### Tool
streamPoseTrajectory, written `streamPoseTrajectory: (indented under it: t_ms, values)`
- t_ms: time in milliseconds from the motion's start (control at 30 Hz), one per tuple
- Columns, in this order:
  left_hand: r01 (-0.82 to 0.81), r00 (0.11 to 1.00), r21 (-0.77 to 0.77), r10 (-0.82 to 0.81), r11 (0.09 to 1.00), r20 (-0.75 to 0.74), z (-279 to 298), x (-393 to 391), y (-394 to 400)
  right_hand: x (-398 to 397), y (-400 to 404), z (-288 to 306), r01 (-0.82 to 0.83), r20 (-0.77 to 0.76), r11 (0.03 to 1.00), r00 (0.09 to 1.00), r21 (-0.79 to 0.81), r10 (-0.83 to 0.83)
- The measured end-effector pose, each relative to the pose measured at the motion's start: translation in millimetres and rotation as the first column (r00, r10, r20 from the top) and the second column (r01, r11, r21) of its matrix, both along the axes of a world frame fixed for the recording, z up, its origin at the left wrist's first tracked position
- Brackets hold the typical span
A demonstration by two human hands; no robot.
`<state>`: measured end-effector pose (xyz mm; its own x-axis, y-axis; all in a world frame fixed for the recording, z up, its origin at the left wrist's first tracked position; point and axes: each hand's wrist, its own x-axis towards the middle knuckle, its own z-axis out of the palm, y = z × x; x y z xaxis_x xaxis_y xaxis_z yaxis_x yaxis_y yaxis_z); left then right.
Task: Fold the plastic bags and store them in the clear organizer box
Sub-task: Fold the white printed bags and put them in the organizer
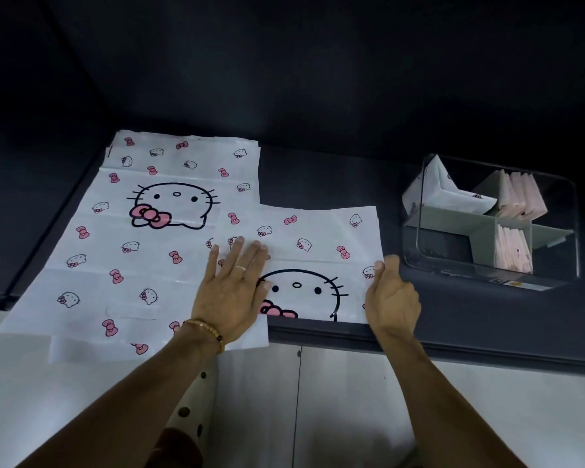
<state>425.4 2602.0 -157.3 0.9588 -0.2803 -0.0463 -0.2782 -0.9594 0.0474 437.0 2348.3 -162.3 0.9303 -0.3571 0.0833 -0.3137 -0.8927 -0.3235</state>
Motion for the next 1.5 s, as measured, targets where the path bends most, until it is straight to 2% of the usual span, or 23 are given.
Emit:
streamPoseTrajectory:
  t_ms: [100,267,367,433,500,533,567,633,700,933,1067,1200,1333,1500]
  values:
    - [0.053,0.998,0.021,-0.053,0.998,-0.029,-6,-1,-6,8,-1,1,-0.014,-0.055,1.000,0.998,0.005,0.014]
    - [0.021,0.997,0.047,-0.018,0.999,-0.071,-17,6,-5,15,-2,7,0.039,-0.182,0.998,0.983,0.051,-0.029]
    - [0.052,0.997,0.087,-0.047,0.995,-0.056,-16,12,-4,8,4,13,0.031,-0.175,0.995,0.985,0.093,-0.015]
    - [0.064,0.997,0.088,-0.059,0.994,-0.056,-14,14,-6,4,7,18,0.015,-0.135,1.000,0.991,-0.011,-0.017]
    - [0.071,0.996,0.087,-0.066,0.994,-0.055,-16,15,-8,-1,17,22,-0.102,-0.058,0.970,0.994,-0.221,0.091]
    - [0.071,0.996,0.090,-0.066,0.993,-0.052,-16,16,-8,-3,28,23,-0.208,-0.009,0.939,0.977,-0.274,0.214]
    - [0.070,0.996,0.099,-0.065,0.993,-0.053,-16,17,-9,-7,42,21,-0.347,0.006,0.899,0.932,-0.269,0.361]
    - [0.077,0.996,0.111,-0.071,0.991,-0.058,-17,16,-8,-17,69,11,-0.619,-0.086,0.775,0.785,-0.127,0.614]
    - [0.087,0.995,0.118,-0.080,0.989,-0.065,-18,17,-6,-22,77,0,-0.699,-0.187,0.715,0.704,-0.007,0.685]
    - [0.111,0.991,0.101,-0.102,0.989,-0.086,-12,20,-3,-27,-2,-10,-0.714,-0.300,0.694,0.683,-0.087,0.665]
    - [0.138,0.990,0.010,-0.138,0.990,-0.035,1,16,-11,-30,-37,-3,-0.714,-0.306,0.697,0.678,-0.061,0.668]
    - [0.180,0.983,-0.116,-0.181,0.977,0.002,3,11,-17,-31,-29,7,-0.729,-0.188,0.673,0.684,-0.124,0.705]
    - [0.191,0.980,-0.081,-0.195,0.978,-0.039,3,12,-16,-32,-9,7,-0.762,-0.087,0.628,0.644,-0.161,0.760]
    - [0.195,0.977,-0.042,-0.197,0.980,-0.077,9,15,-17,-21,-4,14,-0.704,0.007,0.687,0.698,-0.177,0.717]
